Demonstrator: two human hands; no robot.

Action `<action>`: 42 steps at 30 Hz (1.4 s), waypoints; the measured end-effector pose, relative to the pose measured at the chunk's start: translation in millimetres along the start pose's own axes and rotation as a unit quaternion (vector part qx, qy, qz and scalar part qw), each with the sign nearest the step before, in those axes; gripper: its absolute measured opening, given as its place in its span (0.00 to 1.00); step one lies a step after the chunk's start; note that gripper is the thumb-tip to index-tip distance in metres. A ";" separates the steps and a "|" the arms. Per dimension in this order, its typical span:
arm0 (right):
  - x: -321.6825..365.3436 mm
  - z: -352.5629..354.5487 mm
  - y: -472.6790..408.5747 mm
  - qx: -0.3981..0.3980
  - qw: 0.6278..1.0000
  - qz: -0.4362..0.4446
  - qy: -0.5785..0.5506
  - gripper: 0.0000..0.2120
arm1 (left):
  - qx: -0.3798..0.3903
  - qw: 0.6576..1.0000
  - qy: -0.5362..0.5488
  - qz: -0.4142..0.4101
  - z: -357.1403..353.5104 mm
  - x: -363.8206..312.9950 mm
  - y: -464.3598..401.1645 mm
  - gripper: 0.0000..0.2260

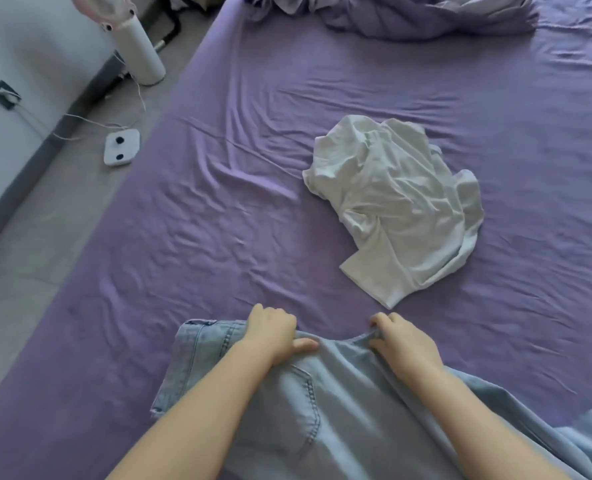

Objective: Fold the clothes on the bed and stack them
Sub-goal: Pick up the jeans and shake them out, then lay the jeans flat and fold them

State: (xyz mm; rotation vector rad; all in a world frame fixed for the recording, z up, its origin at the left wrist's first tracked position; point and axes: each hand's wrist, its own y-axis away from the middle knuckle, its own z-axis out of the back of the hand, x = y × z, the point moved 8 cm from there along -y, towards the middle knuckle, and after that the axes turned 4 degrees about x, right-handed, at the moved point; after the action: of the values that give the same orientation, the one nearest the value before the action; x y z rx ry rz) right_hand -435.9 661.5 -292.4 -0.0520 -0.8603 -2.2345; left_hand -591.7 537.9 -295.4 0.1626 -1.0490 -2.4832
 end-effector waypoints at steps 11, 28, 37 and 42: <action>-0.3 13.6 10.6 -0.175 0.975 0.128 0.041 0.17 | -0.158 0.978 0.102 -0.092 -5.5 14.9 16.2 0.27; 77.2 -17.9 4.9 -0.292 0.944 0.150 0.033 0.15 | -0.290 0.955 0.055 0.031 -25.4 -3.6 39.9 0.35; 143.1 -85.7 -5.1 -0.159 0.947 0.246 0.133 0.26 | -0.277 0.946 0.115 0.122 -100.0 44.3 88.8 0.23; 168.1 -79.7 -2.0 -0.172 0.950 0.235 0.115 0.26 | -0.226 0.900 0.272 0.255 -123.5 113.1 108.3 0.22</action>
State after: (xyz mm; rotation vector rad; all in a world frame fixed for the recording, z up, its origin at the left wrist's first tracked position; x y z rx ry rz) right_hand -543.8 510.8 -308.4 -0.1421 -0.2834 -1.8632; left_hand -622.0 340.9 -299.3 0.3578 -0.2217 -1.9504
